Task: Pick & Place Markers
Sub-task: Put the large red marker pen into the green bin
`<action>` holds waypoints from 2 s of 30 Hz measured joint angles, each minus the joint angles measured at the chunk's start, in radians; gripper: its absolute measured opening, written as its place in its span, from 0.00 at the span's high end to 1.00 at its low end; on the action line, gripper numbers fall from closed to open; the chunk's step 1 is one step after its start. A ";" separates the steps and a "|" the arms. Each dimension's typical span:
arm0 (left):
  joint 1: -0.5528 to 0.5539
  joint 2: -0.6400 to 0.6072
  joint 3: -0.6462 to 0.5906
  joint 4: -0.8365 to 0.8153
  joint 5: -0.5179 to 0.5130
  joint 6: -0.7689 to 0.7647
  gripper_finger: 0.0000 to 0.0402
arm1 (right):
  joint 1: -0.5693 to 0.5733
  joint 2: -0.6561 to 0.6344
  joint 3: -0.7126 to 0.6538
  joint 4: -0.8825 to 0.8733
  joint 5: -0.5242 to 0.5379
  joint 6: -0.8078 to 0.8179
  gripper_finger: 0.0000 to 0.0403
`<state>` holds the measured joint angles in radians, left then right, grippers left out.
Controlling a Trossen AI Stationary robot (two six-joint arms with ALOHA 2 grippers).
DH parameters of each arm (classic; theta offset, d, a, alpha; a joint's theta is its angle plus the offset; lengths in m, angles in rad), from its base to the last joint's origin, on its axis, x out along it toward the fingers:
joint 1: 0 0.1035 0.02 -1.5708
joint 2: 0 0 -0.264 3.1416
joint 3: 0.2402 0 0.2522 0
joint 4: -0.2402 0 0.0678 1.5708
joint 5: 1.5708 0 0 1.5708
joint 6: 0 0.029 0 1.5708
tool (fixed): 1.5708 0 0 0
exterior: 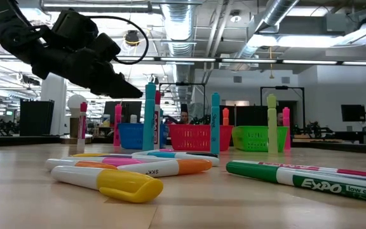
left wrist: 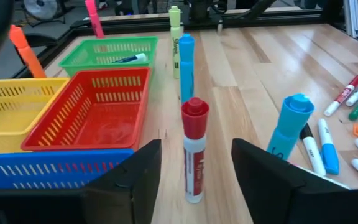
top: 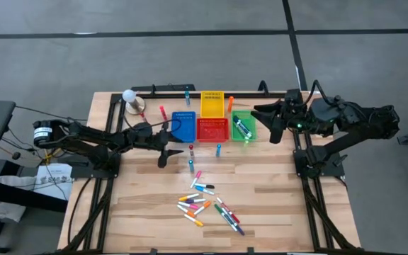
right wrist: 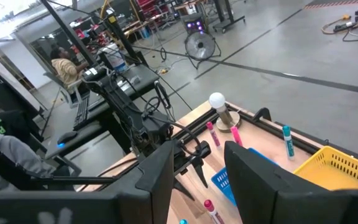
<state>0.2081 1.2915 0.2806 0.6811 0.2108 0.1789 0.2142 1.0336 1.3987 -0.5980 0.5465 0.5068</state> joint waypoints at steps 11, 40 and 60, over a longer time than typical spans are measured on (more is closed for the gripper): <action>-0.024 0.006 0.000 0.006 -0.001 -0.003 0.49 | 0.011 0.002 0.000 0.000 -0.024 0.000 0.67; -0.005 0.228 0.024 0.271 0.030 -0.066 0.50 | 0.022 0.003 0.000 0.000 -0.055 0.010 0.67; 0.003 0.257 0.051 0.283 0.053 -0.060 0.50 | 0.021 0.002 0.000 0.000 -0.076 0.016 0.67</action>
<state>0.2111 1.5486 0.3311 0.9642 0.2639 0.1186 0.2352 1.0359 1.3987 -0.5980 0.4709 0.5232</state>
